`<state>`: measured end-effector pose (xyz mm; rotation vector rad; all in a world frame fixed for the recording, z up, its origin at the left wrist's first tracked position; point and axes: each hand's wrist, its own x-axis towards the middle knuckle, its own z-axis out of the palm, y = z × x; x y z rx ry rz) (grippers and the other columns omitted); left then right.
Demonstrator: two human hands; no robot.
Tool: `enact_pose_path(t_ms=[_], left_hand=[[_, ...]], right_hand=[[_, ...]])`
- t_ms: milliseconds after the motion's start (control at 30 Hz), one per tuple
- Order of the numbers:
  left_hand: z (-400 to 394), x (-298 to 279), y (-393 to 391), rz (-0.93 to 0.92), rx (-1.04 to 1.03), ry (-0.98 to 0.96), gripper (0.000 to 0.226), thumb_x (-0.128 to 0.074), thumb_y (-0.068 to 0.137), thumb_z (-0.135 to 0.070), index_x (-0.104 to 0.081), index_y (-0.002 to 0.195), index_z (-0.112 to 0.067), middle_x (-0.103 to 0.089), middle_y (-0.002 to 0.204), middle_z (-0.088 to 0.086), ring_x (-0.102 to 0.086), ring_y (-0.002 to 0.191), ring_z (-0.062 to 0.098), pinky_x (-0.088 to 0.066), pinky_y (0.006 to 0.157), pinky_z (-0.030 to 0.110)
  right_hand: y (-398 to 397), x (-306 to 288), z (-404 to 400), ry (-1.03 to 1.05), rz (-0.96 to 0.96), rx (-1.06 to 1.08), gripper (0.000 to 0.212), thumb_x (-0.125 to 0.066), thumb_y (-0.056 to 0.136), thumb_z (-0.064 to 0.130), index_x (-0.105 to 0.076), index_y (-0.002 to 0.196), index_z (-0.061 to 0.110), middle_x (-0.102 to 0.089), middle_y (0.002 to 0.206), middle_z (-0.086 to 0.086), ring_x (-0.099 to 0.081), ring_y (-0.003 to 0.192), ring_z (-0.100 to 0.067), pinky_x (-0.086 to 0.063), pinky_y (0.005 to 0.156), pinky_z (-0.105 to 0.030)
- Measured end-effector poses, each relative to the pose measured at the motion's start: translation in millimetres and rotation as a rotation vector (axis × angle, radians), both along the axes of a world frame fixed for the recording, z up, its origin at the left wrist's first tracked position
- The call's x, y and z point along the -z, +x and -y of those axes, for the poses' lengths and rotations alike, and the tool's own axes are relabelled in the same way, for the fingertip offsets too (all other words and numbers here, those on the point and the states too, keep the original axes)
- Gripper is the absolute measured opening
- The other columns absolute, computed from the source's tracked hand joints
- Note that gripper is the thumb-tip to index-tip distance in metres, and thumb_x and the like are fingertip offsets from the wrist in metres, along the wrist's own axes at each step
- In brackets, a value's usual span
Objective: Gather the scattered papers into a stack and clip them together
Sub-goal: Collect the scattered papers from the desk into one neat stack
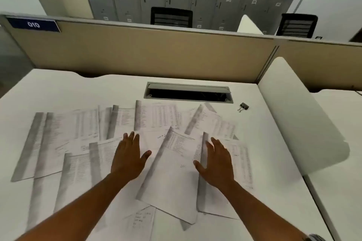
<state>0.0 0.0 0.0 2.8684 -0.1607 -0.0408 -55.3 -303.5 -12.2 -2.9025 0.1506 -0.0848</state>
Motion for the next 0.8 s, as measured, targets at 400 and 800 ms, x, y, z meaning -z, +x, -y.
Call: enact_pose_path(t_ms=[400, 800], left_hand=[[19, 62, -85, -0.106, -0.162, -0.161, 0.062, -0.065, 0.085, -0.046, -0.050, 0.136, -0.014, -0.050, 0.133, 0.005, -0.047, 0.119, 0.025, -0.049, 0.092, 0.040], [34, 56, -84, -0.140, -0.160, 0.003, 0.056, -0.063, 0.082, -0.054, -0.057, 0.127, -0.022, -0.045, 0.140, 0.006, -0.044, 0.123, 0.031, -0.052, 0.089, 0.045]], right_hand=[[-61, 42, -14, 0.006, -0.054, 0.226, 0.082, -0.055, 0.078, 0.073, -0.057, 0.136, 0.015, -0.052, 0.144, -0.007, -0.050, 0.129, -0.029, -0.050, 0.097, -0.046], [-67, 57, -28, -0.084, -0.093, 0.229, 0.063, -0.062, 0.080, 0.058, -0.064, 0.124, 0.013, -0.058, 0.138, -0.015, -0.055, 0.123, -0.034, -0.050, 0.090, -0.051]])
